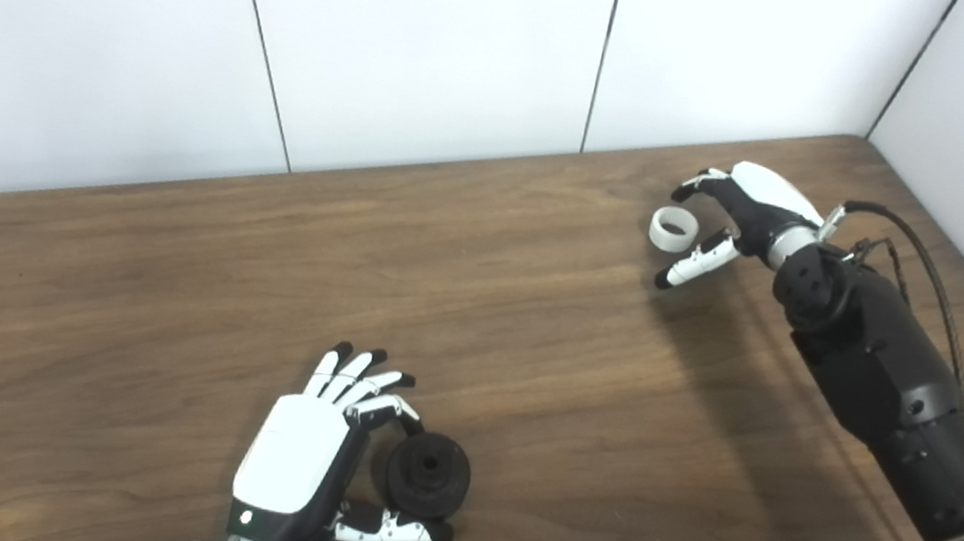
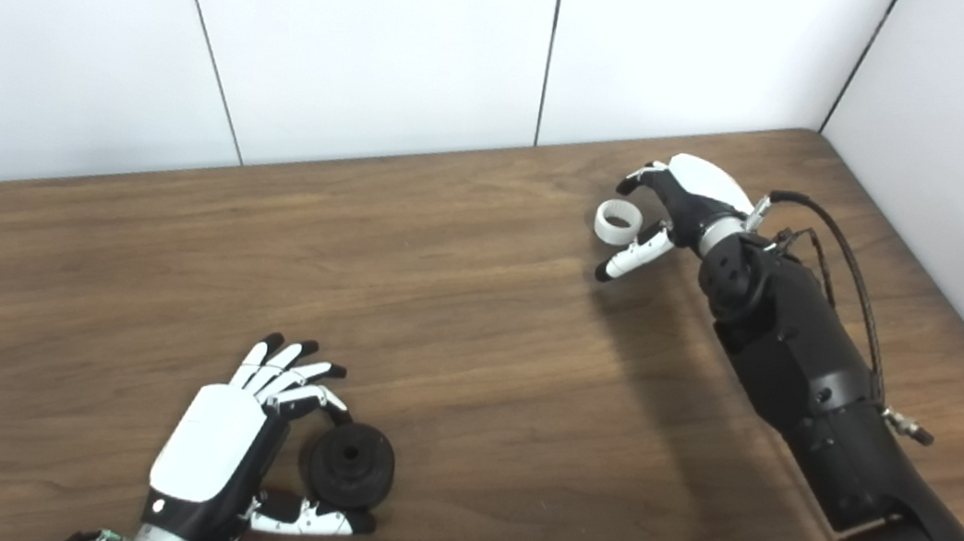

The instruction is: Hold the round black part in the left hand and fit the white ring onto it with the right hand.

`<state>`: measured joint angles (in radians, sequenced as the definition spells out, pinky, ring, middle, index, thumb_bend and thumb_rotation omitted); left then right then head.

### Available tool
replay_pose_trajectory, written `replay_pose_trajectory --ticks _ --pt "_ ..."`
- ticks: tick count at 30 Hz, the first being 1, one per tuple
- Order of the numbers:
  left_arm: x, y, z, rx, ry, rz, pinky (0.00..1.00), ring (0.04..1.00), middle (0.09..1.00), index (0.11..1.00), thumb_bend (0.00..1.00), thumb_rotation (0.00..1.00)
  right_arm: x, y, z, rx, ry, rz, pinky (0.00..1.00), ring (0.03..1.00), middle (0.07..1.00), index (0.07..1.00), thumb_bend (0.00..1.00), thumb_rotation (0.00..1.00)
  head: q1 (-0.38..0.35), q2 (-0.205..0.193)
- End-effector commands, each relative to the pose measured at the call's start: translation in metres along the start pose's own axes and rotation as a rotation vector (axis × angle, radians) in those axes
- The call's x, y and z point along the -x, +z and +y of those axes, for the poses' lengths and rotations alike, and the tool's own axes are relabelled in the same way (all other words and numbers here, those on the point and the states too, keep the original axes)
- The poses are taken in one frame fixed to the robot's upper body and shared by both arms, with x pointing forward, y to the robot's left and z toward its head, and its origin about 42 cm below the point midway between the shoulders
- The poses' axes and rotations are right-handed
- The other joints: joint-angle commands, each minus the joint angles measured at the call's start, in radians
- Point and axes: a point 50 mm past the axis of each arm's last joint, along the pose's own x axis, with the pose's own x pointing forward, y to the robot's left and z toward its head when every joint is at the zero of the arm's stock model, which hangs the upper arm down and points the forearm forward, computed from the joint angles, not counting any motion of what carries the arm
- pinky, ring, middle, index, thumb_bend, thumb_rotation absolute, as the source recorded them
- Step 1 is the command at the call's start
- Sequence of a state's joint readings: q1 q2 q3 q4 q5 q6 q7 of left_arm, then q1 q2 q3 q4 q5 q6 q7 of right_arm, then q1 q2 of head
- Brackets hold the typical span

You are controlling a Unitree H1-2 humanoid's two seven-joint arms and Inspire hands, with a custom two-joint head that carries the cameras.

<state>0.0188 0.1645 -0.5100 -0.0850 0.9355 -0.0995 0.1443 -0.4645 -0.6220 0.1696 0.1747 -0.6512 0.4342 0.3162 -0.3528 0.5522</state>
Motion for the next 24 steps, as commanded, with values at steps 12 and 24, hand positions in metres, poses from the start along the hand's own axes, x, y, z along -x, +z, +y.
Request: replay_pose_trajectory --ticks 12,24 --pt "0.0569 -0.0412 -0.0536 -0.038 -0.220 0.166 1.00 0.929 0.818 0.486 0.52 0.06 -0.0068 0.0063 -0.0585 0.045 -0.156 -0.013 1.00 1.000 0.958 0.796 0.87 0.26 -0.003 0.003" --pt "0.0575 -0.0387 -0.0533 -0.039 -0.218 0.164 1.00 0.926 0.818 0.486 0.52 0.06 -0.0118 0.0043 -0.0595 0.048 -0.155 -0.010 0.99 0.989 0.944 0.765 0.85 0.26 0.003 0.008"
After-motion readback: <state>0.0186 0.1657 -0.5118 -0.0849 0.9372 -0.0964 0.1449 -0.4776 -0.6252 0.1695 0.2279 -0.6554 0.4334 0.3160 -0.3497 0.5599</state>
